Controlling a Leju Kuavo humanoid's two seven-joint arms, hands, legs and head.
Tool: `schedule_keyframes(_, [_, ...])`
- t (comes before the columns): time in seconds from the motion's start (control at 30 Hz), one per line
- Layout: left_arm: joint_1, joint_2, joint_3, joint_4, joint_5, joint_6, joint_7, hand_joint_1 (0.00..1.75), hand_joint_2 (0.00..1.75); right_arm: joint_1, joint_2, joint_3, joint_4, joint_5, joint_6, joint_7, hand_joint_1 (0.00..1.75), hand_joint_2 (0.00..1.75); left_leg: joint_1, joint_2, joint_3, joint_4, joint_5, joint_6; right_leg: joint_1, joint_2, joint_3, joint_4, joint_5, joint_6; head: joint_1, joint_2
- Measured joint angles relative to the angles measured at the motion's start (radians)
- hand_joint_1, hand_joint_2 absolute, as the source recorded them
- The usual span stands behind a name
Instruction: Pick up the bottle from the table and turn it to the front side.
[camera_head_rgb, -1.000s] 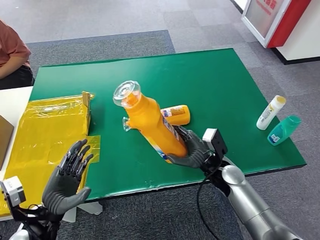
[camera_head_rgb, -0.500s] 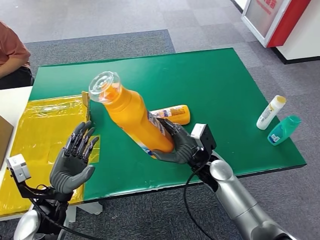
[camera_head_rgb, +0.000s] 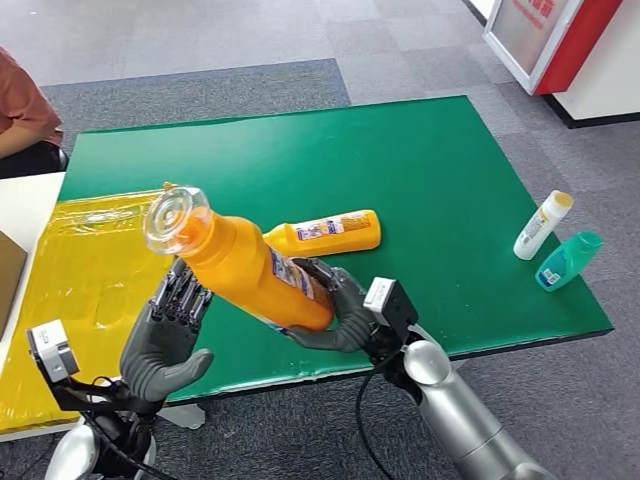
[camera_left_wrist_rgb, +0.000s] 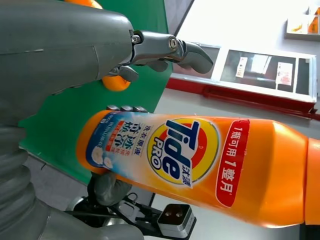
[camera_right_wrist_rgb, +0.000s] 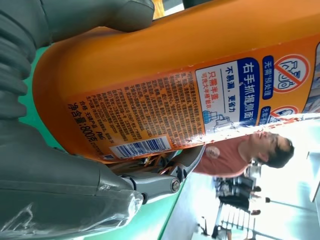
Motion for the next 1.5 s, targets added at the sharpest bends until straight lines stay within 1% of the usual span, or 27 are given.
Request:
schedule_keyframes(0.4, [0.006, 0.008, -0.034, -0.015, 0.002, -0.005, -0.008, 0.0, 1.75, 0.001, 0.039, 0.022, 0.006, 0.035, -0.009, 0.005, 1.75, 1.75, 0.0, 0.0, 0.0, 0.0, 0.001, -0.001, 0.0, 0.0, 0.0, 0.0, 0.0, 0.0, 0.0, 0.0])
schedule_keyframes(0.6, [-0.016, 0.005, -0.039, -0.015, -0.051, 0.054, 0.003, 0.0, 1.75, 0.0, 0.058, 0.052, 0.012, 0.053, -0.014, 0.006, 1.75, 1.75, 0.0, 0.0, 0.0, 0.0, 0.001, 0.0, 0.0, 0.0, 0.0, 0.0, 0.0, 0.0, 0.0, 0.0])
schedule_keyframes(0.9, [-0.058, -0.014, -0.027, -0.009, -0.071, 0.08, 0.032, 0.0, 1.75, -0.011, 0.071, 0.091, 0.012, 0.067, -0.007, 0.013, 1.75, 1.75, 0.0, 0.0, 0.0, 0.0, 0.001, -0.001, 0.0, 0.0, 0.0, 0.0, 0.0, 0.0, 0.0, 0.0])
schedule_keyframes(1.13, [-0.087, -0.033, -0.022, 0.002, -0.064, 0.06, 0.039, 0.0, 1.75, -0.031, 0.075, 0.125, 0.012, 0.068, -0.015, 0.021, 1.75, 1.75, 0.0, 0.0, 0.0, 0.0, 0.001, -0.001, 0.0, 0.0, 0.0, 0.0, 0.0, 0.0, 0.0, 0.0])
schedule_keyframes(1.33, [-0.092, -0.034, -0.028, 0.007, -0.034, 0.037, 0.039, 0.0, 1.75, -0.036, 0.076, 0.133, 0.018, 0.08, -0.035, 0.017, 1.75, 1.75, 0.0, 0.0, 0.0, 0.0, 0.001, -0.001, 0.0, 0.0, 0.0, 0.0, 0.0, 0.0, 0.0, 0.0])
schedule_keyframes(1.5, [-0.117, -0.034, -0.053, 0.007, -0.033, 0.035, 0.046, 0.0, 1.75, -0.037, 0.077, 0.127, 0.027, 0.1, -0.062, 0.005, 1.75, 1.75, 0.0, 0.0, 0.0, 0.0, 0.001, -0.001, 0.0, 0.0, -0.001, 0.0, 0.0, 0.0, 0.0, 0.0])
